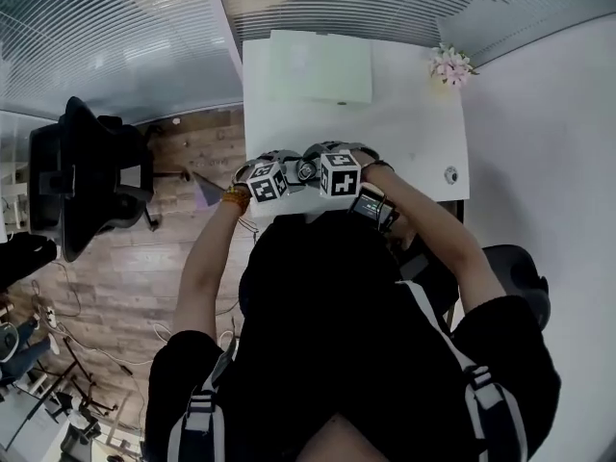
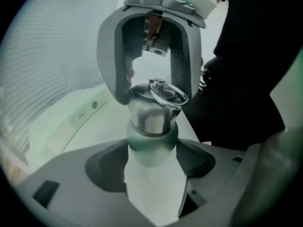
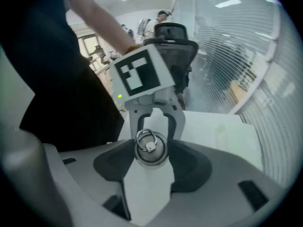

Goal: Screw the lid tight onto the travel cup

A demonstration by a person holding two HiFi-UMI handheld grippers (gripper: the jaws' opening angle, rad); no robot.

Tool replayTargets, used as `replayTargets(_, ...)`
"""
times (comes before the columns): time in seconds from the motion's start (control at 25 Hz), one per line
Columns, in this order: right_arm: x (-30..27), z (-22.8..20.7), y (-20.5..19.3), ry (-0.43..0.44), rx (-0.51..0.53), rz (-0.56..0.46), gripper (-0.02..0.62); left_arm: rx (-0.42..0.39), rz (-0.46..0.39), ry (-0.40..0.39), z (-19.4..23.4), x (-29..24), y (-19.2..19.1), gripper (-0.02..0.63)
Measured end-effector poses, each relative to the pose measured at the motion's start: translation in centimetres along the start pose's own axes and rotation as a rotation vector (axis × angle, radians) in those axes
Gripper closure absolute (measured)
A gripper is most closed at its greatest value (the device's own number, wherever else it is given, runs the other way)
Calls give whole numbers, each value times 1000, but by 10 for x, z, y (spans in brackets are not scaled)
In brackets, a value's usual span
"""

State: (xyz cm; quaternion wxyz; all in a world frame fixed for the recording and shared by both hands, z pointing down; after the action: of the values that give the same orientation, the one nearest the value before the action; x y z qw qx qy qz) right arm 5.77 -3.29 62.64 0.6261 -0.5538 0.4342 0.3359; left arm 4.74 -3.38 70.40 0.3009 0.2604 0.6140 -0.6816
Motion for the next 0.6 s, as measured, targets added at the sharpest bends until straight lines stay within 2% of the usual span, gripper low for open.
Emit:
replayTargets(0.12,-1,-1,1,97,186,25,363,-198,92,-100,7,2,0,302)
replayTargets(0.2,-2,1,2,127,228,32,362,-224,103,-114,6,1,-1,299)
replayTargets(0.28,-1,2,2,113,196,10,360,-157,72,-61,5,1,-3,287)
replayTargets(0.32,2,1,2,90,142,-19,350,-98,40,-14,5,3,-5,270)
replayTargets(0.36,6,-1,3,56,60,-62,301,-28,0,39,5,6,-7,267)
replayTargets(0.4,11,-3,5,12,-37,-110,279,47,-45,92,4,10,-9,264)
replayTargets(0.48,19,-4,6,-92,-204,-174,279,190,-123,188,-1,18,-12,259)
replayTargets(0.6,16,6,4,-237,-346,-165,279,318,-166,310,-14,18,-14,259)
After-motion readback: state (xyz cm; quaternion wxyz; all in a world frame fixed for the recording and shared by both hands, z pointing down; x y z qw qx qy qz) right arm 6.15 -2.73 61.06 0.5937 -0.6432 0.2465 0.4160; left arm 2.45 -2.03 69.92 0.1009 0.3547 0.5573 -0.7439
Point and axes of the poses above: the fingertips, and each gripper's own axes: x backward along the fingers, z to its left, y out of its top, the point moved 3 cm from there along x, backward along the fingers, and after that the axes turned 7 degrees about x, right-handed, at the moved point
